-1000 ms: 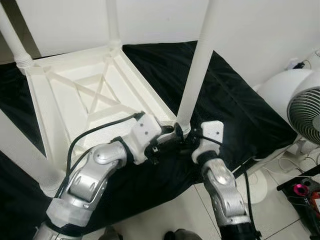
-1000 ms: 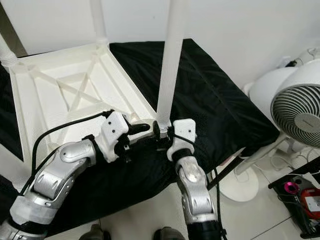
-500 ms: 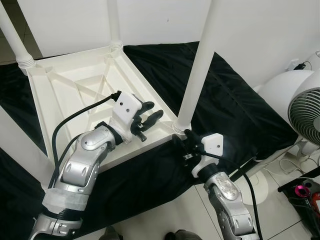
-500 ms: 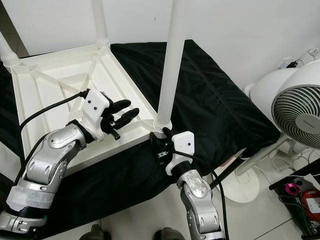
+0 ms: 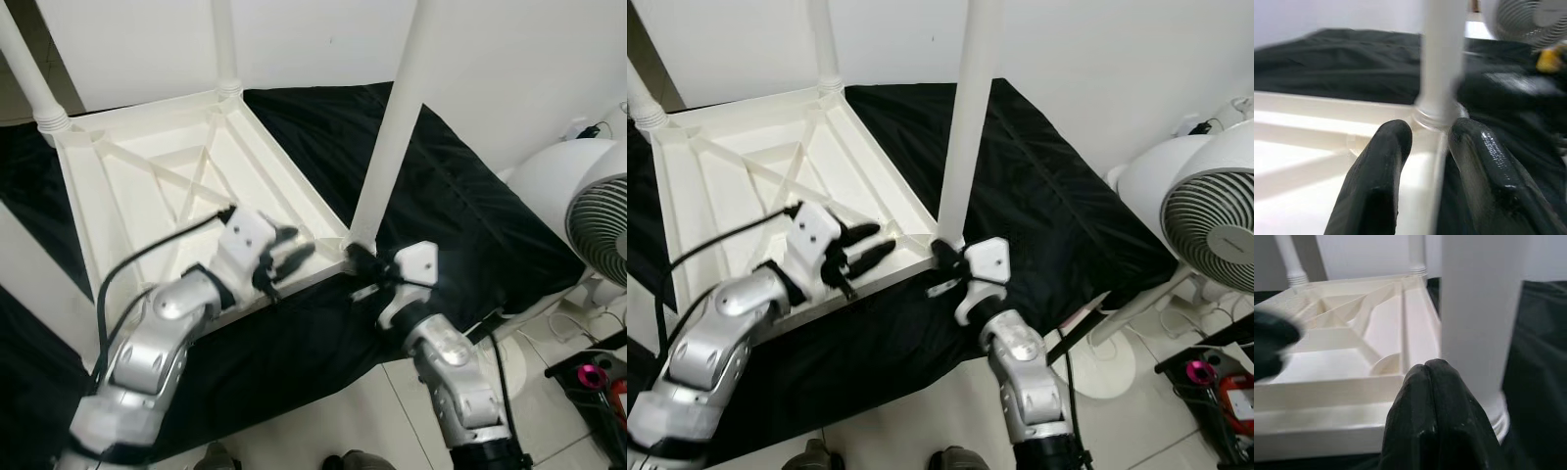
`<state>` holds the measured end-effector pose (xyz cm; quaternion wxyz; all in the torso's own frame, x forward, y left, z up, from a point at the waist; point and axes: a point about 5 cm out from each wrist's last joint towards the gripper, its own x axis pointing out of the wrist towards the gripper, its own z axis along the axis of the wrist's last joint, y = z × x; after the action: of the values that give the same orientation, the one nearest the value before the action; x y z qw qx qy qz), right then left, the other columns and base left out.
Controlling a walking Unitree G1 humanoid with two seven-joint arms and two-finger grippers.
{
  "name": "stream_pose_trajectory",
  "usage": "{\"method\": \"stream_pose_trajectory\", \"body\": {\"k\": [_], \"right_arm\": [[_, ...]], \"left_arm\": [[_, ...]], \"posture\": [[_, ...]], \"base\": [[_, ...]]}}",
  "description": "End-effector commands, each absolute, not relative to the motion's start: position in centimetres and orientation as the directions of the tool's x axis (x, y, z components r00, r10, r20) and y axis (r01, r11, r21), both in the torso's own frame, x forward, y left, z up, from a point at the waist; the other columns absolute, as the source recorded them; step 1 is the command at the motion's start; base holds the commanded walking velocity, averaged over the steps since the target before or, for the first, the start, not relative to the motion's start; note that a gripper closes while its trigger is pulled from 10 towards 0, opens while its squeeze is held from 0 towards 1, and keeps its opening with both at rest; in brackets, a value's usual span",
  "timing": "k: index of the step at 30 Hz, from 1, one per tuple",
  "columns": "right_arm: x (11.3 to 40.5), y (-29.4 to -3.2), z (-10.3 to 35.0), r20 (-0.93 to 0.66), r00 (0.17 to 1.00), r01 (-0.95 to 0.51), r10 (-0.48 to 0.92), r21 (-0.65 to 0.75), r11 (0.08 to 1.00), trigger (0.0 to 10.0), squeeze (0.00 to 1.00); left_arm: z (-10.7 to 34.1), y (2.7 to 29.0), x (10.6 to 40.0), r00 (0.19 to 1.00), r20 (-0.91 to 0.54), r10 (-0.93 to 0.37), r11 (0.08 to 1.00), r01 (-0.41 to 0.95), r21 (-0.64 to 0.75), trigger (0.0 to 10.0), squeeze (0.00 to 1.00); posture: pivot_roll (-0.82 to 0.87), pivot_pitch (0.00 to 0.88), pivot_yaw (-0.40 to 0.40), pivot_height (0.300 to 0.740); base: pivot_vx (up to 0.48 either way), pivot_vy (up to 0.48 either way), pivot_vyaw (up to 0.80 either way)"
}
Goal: Building children table
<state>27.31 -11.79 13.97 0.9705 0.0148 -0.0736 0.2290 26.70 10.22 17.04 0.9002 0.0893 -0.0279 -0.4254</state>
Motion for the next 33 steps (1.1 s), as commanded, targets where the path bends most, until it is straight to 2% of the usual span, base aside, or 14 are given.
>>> {"method": "stream_pose_trajectory", "body": {"k": [1, 6, 7, 12, 14, 16, 19, 30, 33], "right_arm": [[27.6, -12.4, 13.6, 0.139, 0.891, -0.436, 0.431, 0.003, 0.900, 10.0, 0.00], [28.4, -13.4, 13.8, 0.141, 0.901, -0.412, 0.410, -0.012, 0.911, 10.0, 0.00], [29.1, -14.5, 14.1, 0.148, 0.913, -0.381, 0.381, -0.028, 0.924, 10.0, 0.00], [29.5, -15.6, 14.3, 0.156, 0.926, -0.342, 0.344, -0.039, 0.939, 10.0, 0.00], [29.5, -15.6, 14.3, 0.156, 0.926, -0.342, 0.344, -0.039, 0.939, 10.0, 0.00], [29.4, -15.5, 14.1, 0.153, 0.924, -0.350, 0.350, -0.032, 0.936, 10.0, 0.00], [29.2, -15.0, 13.8, 0.148, 0.920, -0.364, 0.364, -0.029, 0.931, 10.0, 0.00], [29.0, -14.8, 13.4, 0.146, 0.919, -0.368, 0.367, -0.020, 0.930, 10.0, 0.00], [29.2, -14.4, 13.3, 0.146, 0.911, -0.387, 0.386, -0.024, 0.922, 10.0, 0.00]], "left_arm": [[16.8, 9.8, 25.9, 0.582, -0.054, -0.812, 0.564, 0.805, 0.185, 10.0, 0.00], [16.1, 9.6, 25.2, 0.558, -0.101, -0.824, 0.534, 0.823, 0.197, 10.0, 0.00], [15.7, 9.9, 25.0, 0.566, -0.123, -0.815, 0.540, 0.820, 0.191, 10.0, 0.00], [15.2, 10.4, 25.0, 0.595, -0.151, -0.789, 0.567, 0.801, 0.194, 10.0, 0.00], [15.2, 10.4, 25.0, 0.595, -0.151, -0.789, 0.567, 0.801, 0.194, 10.0, 0.00], [14.5, 11.2, 25.2, 0.643, -0.202, -0.738, 0.607, 0.765, 0.216, 10.0, 0.00], [14.2, 11.6, 25.3, 0.661, -0.226, -0.715, 0.620, 0.750, 0.230, 10.0, 0.00], [14.3, 12.0, 22.7, 0.595, -0.191, -0.781, 0.558, 0.802, 0.213, 10.0, 0.00], [13.9, 12.4, 22.7, 0.685, -0.192, -0.703, 0.621, 0.722, 0.305, 10.0, 0.00]], "posture": [[-0.06, 0.022, -0.047, 0.740], [-0.06, 0.019, -0.046, 0.740], [-0.06, 0.015, -0.042, 0.740], [-0.05, 0.015, -0.038, 0.740], [-0.05, 0.015, -0.038, 0.740], [-0.05, 0.021, -0.035, 0.740], [-0.04, 0.025, -0.037, 0.740], [-0.03, 0.052, -0.040, 0.740], [-0.02, 0.066, -0.046, 0.740]], "base": [[0.000, 0.000, 0.00], [0.000, 0.000, 0.00], [0.000, 0.000, 0.00], [0.000, 0.000, 0.00], [0.000, 0.000, 0.00], [0.000, 0.000, 0.00], [0.000, 0.000, 0.00], [0.000, 0.000, 0.00], [0.000, 0.000, 0.00]]}}
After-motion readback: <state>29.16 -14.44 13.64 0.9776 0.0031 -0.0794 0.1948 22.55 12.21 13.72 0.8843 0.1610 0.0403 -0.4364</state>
